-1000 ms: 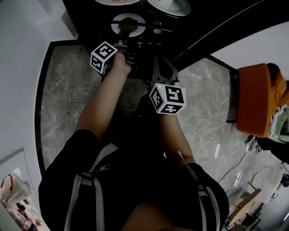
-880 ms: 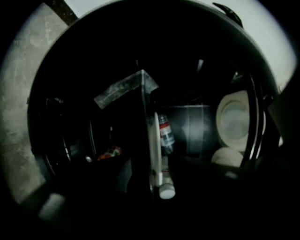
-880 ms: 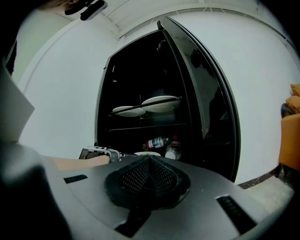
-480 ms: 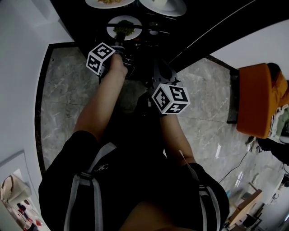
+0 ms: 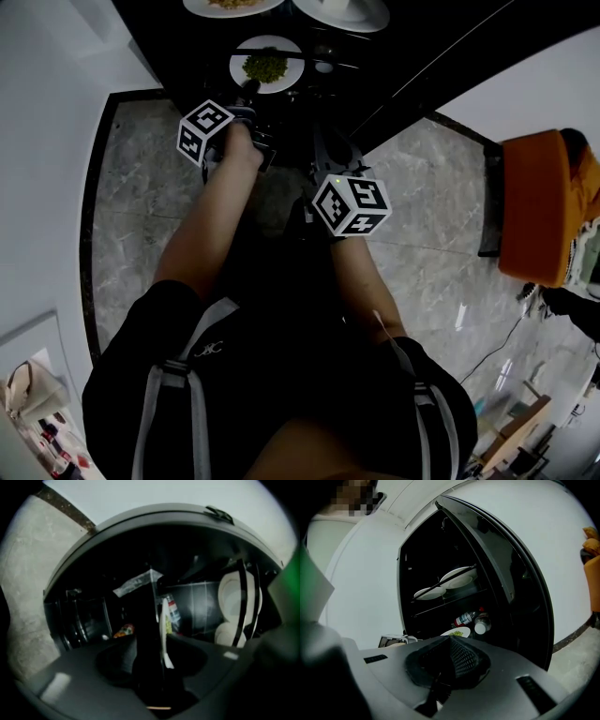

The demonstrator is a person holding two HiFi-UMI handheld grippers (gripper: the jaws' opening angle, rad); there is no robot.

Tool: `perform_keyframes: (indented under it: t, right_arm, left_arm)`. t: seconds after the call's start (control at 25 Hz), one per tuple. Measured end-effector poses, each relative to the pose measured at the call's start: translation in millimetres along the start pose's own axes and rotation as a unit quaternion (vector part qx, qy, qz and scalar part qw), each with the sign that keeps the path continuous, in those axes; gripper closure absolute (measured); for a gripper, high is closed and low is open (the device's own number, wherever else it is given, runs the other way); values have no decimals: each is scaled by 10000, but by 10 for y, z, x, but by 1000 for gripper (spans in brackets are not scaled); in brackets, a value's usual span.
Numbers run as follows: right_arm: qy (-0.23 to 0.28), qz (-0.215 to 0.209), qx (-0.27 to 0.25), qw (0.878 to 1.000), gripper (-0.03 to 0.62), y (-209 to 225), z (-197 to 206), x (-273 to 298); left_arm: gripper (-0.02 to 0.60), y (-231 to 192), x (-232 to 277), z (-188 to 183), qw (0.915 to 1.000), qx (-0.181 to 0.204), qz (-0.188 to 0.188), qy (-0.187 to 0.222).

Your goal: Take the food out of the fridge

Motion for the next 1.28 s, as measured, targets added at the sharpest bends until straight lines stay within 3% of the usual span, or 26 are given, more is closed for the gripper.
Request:
perform_keyframes:
  t: [0.32,0.52,0.72,0.96,1.28]
  right_arm:
    - [17,64,29,10000,594,-10,9,-70]
    - [0,83,-31,10000,594,-19,21,-99]
    - [-11,63,-74,10000,594,-17,29,-103]
    - [-1,29,-109,9999,594,-44,32,-86]
    - [-2,-33,-133,9999,594,-64,18,-10]
  left_arm:
    - [531,141,-14,-3,9996,-39,64,-262]
    - [554,130,-9,-24,9990,-220,63,-386]
    - [565,95,-19,-16,9980,-407,303,-365]
    - [574,155,-48,-28,9976,-138,512,-443]
    - [575,140,-109,3,9959,-293,634,-570]
Point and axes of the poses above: the fingertips, and each gripper's own axes: x forward along the fingers, y to its right, z out of its underside, the point moved 9 cm from there along -x, backward along the fingers, and after that the axes turned 5 degrees about z, right-handed, at the moved point
